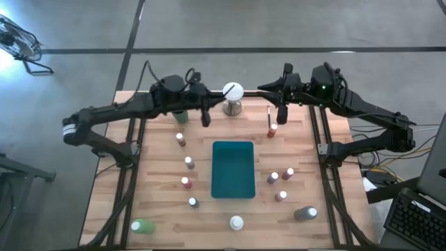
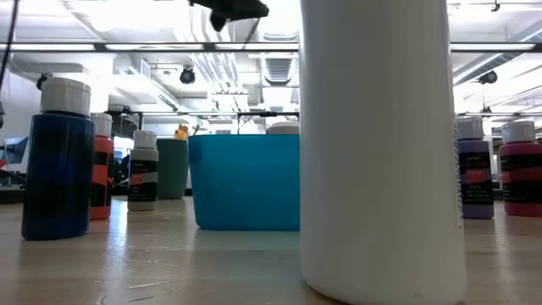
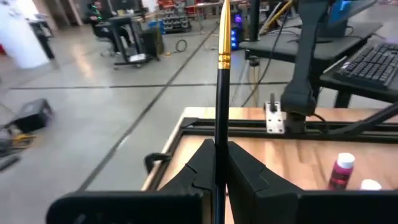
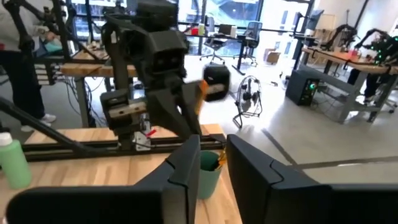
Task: Pick & Place Paint Supplies
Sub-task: Put the yellow paint brush into the green cup
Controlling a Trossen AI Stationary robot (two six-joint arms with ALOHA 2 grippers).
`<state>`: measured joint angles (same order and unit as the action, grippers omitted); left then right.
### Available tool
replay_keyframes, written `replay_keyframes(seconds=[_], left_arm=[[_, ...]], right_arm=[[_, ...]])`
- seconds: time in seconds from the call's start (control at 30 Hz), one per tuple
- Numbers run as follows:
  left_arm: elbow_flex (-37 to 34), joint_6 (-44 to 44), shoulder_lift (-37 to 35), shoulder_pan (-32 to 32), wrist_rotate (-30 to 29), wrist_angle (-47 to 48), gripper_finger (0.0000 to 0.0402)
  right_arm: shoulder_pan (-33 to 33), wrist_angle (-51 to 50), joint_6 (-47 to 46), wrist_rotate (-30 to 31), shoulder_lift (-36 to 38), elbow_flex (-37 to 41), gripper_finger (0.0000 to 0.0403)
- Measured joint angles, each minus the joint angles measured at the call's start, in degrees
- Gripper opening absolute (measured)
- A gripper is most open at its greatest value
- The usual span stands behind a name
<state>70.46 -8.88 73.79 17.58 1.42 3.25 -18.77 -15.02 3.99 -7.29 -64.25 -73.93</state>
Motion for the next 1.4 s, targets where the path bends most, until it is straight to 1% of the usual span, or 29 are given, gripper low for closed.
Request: replay_keyframes(seconds=[0.17, 0.37, 0.43, 0.47, 0.57, 0.63, 0.7, 0.9, 0.97, 1.1, 1.4], left_arm=[[-7.80, -0.05, -8.37, 1.43, -4.63, -2.09, 0.0020], [-17.70, 0.84, -17.97, 3.69, -6.90, -7.85, 0.0020], [-20.52, 1.03, -20.39, 4.45, -7.99, -9.81, 0.0020], [-21.76, 1.15, -21.36, 4.69, -8.15, -10.50, 0.0020], [-24.40, 1.37, -23.56, 5.37, -9.24, -11.67, 0.0020], [-25.68, 1.45, -24.58, 5.98, -10.92, -11.82, 0.0020], [-26.87, 1.60, -25.15, 6.52, -12.66, -11.94, 0.0020], [-31.02, 2.06, -25.41, 8.50, -16.93, -12.25, 0.0020], [-32.55, 2.87, -25.41, 9.67, -17.02, -13.14, 0.0020], [-35.09, 4.68, -25.50, 11.82, -16.52, -14.95, 0.0020], [-36.00, 6.02, -25.50, 12.72, -14.49, -16.35, 0.0020]], right_arm=[[-0.04, 0.44, 0.47, 0.90, 0.08, 0.02, 0.0088], [-0.02, -1.01, 1.76, 1.29, 0.32, 0.02, 0.0096], [-0.04, -4.45, 1.83, 1.74, 1.10, 0.04, 0.0101], [-0.02, -7.10, 1.56, 2.89, 1.62, 0.03, 0.0104], [0.02, -16.85, 0.55, 9.78, 3.18, 0.04, 0.0118], [-0.03, -22.51, -0.72, 13.58, 3.61, 0.13, 0.0128], [-0.06, -25.78, -1.80, 15.62, 3.73, 0.36, 0.0139], [0.02, -27.72, -1.58, 16.85, 3.85, 2.57, 0.0160], [0.00, -27.48, -1.42, 18.13, 3.78, 3.58, 0.0163], [0.02, -26.10, -1.05, 18.13, 3.61, 5.49, 0.0170], [0.00, -26.18, -1.01, 17.79, 2.16, 6.88, 0.0185]])
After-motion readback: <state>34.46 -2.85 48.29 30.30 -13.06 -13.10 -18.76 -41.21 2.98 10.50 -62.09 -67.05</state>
